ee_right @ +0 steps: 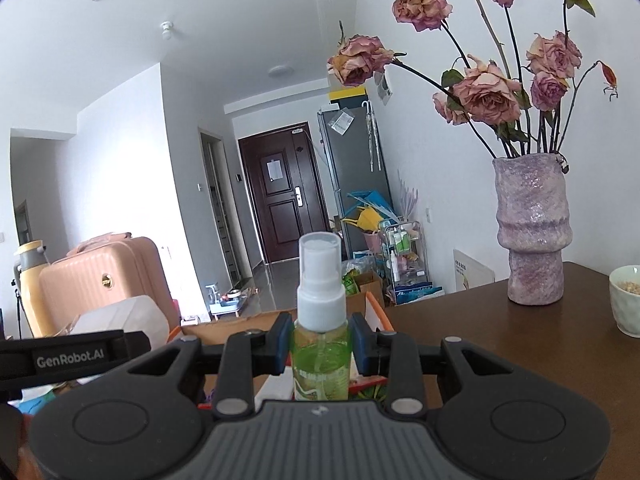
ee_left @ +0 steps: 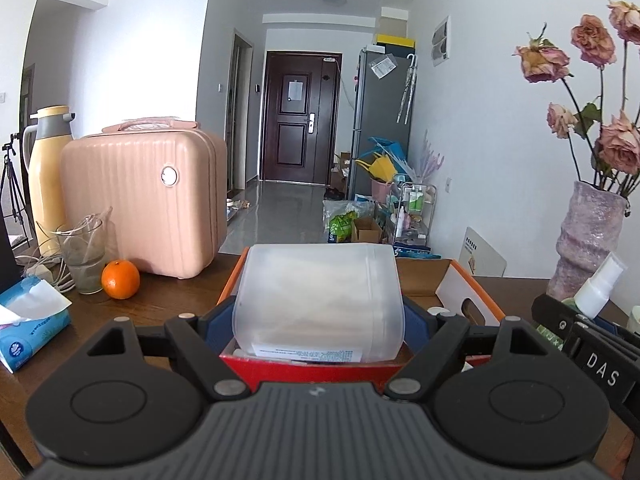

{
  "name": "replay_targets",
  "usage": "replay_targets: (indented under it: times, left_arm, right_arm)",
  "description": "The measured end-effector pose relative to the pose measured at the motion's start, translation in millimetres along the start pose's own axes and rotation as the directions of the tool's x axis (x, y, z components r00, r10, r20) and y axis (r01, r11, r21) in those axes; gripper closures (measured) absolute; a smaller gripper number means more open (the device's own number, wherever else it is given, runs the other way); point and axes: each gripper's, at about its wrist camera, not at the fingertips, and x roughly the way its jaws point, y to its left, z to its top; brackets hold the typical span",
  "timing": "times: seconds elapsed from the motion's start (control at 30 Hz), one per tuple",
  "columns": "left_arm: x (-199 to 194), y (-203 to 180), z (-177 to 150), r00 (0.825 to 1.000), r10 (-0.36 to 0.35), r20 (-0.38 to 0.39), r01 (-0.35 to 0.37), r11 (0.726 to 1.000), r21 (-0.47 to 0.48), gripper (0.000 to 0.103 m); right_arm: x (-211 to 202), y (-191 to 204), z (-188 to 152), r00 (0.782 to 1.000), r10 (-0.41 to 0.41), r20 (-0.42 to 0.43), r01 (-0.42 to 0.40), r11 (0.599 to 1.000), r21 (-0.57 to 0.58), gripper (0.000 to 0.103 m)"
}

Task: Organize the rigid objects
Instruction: 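Carry the clear container and green spray bottle over the red box with both tools, then open both tools to drop the container and spray bottle into the box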

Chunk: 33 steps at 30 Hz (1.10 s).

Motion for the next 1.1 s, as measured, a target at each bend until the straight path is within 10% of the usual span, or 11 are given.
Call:
replay_targets:
  times: [1.1]
  left_arm:
    - [123.2, -2.0, 19.0, 0.994, 0.074, -0.074, -0.072, 0.997, 0.031, 0.02]
  right_arm:
    - [118.0, 10.5, 11.4, 0.999, 0.0, -0.035, -0.002, 0.999, -0.046, 0.073]
